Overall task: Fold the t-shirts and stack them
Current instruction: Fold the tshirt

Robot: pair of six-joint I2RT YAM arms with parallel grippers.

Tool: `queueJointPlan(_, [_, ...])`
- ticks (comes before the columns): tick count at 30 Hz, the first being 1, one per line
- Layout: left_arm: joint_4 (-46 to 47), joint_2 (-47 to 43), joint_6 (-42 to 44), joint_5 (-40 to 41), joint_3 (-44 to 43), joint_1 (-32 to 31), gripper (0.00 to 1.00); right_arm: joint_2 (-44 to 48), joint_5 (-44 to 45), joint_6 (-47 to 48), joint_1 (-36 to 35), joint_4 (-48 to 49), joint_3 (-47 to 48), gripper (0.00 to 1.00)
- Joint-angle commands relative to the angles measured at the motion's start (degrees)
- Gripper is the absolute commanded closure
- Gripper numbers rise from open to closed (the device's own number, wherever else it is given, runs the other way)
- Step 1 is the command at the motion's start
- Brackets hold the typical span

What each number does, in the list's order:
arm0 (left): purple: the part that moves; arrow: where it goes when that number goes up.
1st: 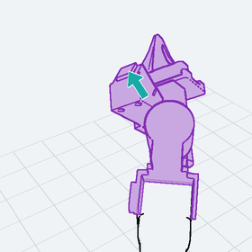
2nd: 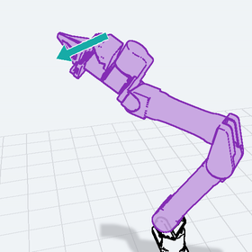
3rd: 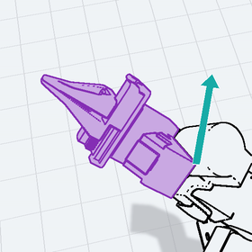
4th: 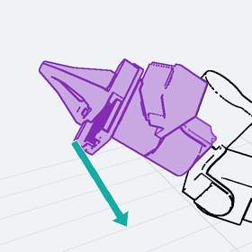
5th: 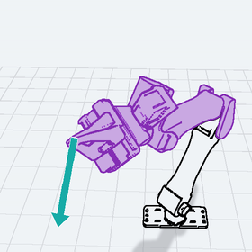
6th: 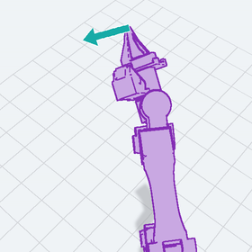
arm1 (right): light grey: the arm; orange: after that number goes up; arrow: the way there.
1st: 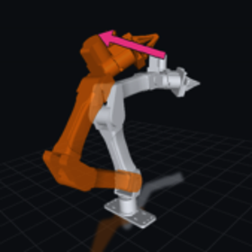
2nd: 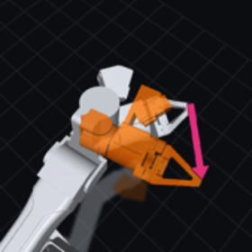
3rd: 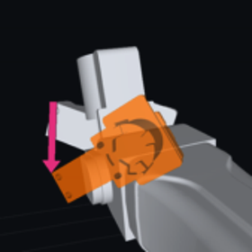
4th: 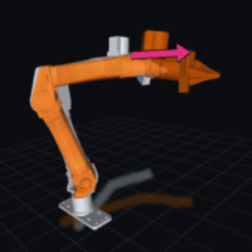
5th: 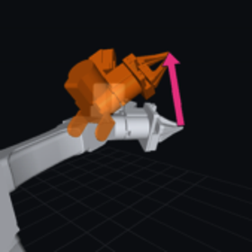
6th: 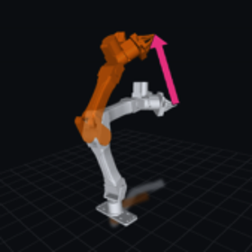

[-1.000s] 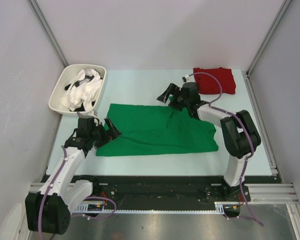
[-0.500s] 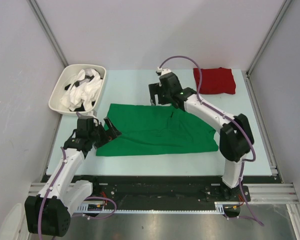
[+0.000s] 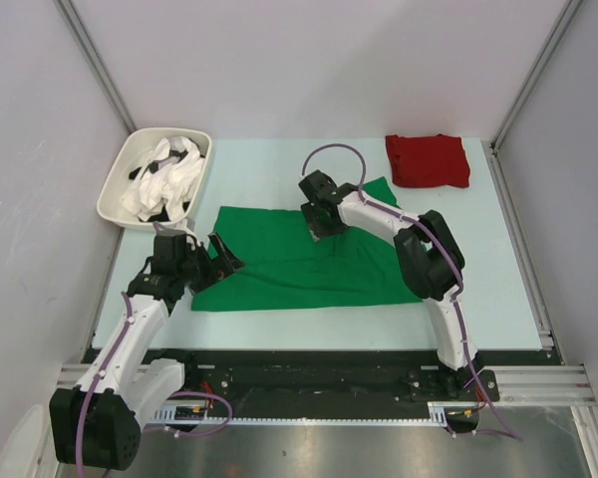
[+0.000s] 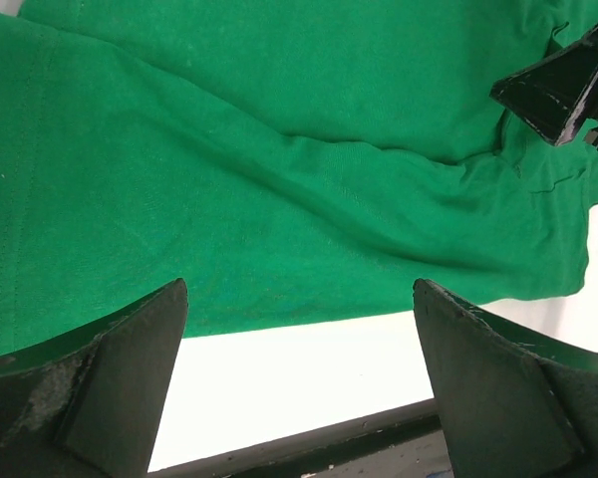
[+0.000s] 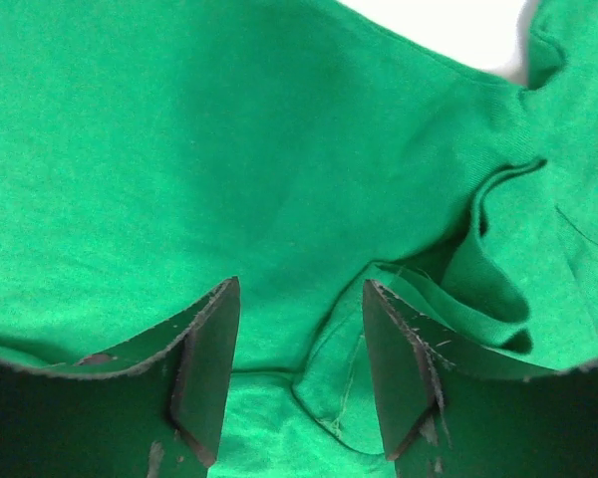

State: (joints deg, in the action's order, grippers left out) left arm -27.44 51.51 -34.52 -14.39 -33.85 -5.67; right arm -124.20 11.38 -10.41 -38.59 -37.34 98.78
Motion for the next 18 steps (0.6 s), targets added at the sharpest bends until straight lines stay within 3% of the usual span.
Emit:
queueJointPlan(1, [2.3,0.1,0.3,-2.1,0.3,-0.1,0.00,-0.5,4.9,0.5,0.0,-1.9,3.5,0.44])
queueJointPlan(11, [2.7,0.7,0.4,-2.2,0.5,-0.1,0.00,-0.7,8.1,0.6,0.3,-2.7,2.1,0.46])
queueJointPlan(18, [2.5,0.6,0.5,-1.9,0.5,-0.1,0.00,-0.8,8.0,0.0,0.7,-2.2,0.5,0.62])
